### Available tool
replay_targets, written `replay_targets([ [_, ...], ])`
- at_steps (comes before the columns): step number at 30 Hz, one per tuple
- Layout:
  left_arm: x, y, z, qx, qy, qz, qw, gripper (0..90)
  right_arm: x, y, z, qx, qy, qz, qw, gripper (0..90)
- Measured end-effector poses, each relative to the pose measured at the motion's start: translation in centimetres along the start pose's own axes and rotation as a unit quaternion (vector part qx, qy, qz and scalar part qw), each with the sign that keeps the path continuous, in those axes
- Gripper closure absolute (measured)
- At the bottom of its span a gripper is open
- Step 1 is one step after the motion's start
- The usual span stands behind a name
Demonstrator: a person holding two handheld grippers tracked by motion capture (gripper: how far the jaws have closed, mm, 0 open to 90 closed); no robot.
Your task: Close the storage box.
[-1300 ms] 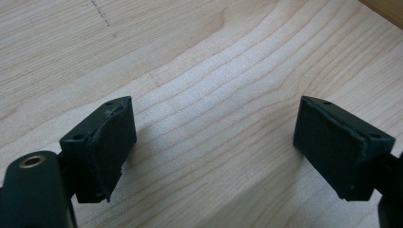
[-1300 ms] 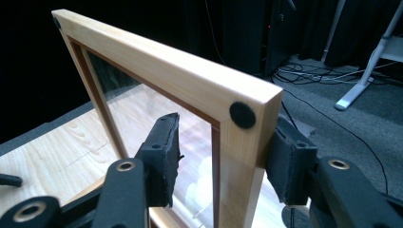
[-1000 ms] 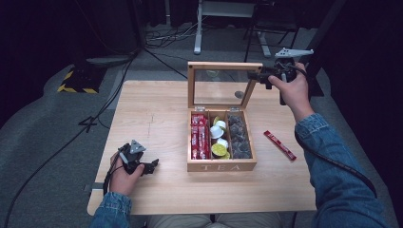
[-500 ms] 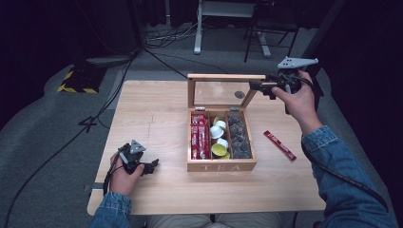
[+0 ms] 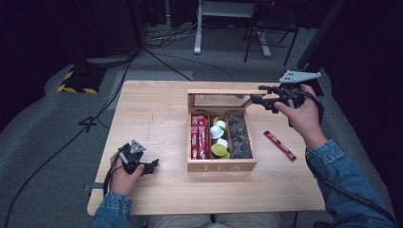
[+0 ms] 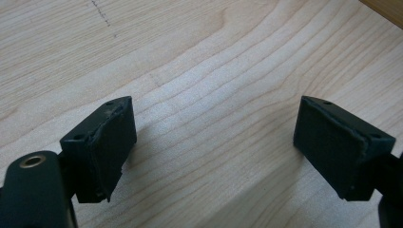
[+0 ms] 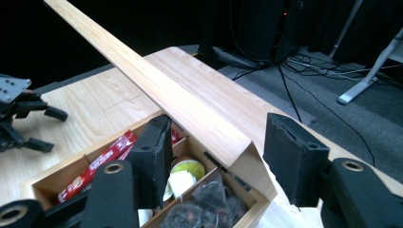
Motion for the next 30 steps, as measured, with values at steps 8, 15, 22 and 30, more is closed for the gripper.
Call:
replay_targets([
  [8,0.0,0.0,0.0,0.000,0.000,0.000,1.0000,14.5,-0.8,1.4,-1.3,-0.009,0.015,-0.005,0.9998,43.7],
  [15,0.0,0.0,0.0,-0.001,-0.001,0.000,1.0000,14.5,-1.3,2.5,-2.8,-0.016,0.020,-0.003,0.9997,42.4],
  [22,0.0,0.0,0.0,-0.001,-0.001,0.000,1.0000,14.5,-1.7,3.6,-4.3,-0.038,0.028,-0.010,0.9988,40.4],
  [30,0.0,0.0,0.0,0.000,0.000,0.000,1.0000,14.5,-1.9,4.6,-6.1,-0.050,0.033,-0.020,0.9980,36.8],
])
Point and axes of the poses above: each handheld gripper's, and its own axes: x roughly forward along the jaws, z roughly out of its top, y roughly to its left, the point moved 6 cm from there along x, roughly forward along the jaws, and after that the axes turned 7 degrees about -z, right-handed, at the moved point
